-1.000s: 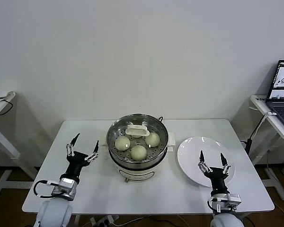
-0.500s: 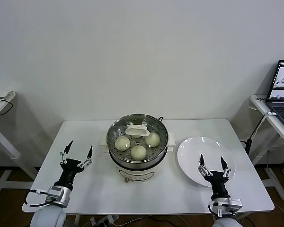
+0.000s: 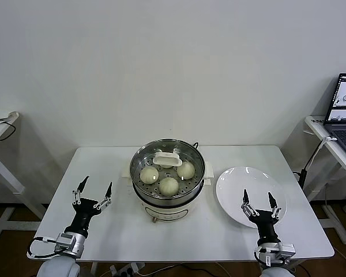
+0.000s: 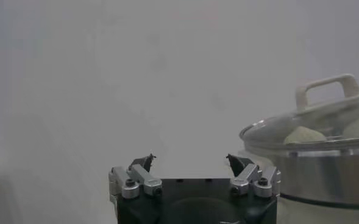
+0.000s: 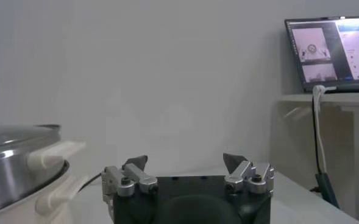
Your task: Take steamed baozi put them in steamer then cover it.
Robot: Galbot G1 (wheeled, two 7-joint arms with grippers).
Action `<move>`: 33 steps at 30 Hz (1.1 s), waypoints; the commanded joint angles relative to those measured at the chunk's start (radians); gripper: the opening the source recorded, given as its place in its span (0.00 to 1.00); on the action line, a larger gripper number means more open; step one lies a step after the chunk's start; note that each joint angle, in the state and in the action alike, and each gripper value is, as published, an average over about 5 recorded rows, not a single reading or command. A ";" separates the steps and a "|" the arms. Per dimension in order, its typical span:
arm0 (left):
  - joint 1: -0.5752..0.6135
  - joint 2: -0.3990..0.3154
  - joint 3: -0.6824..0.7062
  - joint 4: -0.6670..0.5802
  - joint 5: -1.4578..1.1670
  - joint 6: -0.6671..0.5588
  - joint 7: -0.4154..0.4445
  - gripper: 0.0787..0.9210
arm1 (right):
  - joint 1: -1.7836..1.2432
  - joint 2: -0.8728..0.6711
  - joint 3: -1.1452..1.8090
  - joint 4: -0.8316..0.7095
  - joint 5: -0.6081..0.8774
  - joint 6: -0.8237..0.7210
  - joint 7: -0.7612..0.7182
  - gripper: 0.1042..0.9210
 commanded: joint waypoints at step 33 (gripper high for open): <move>0.016 0.002 -0.007 0.009 0.028 -0.001 0.001 0.88 | -0.014 0.004 0.011 -0.020 0.009 0.001 -0.017 0.88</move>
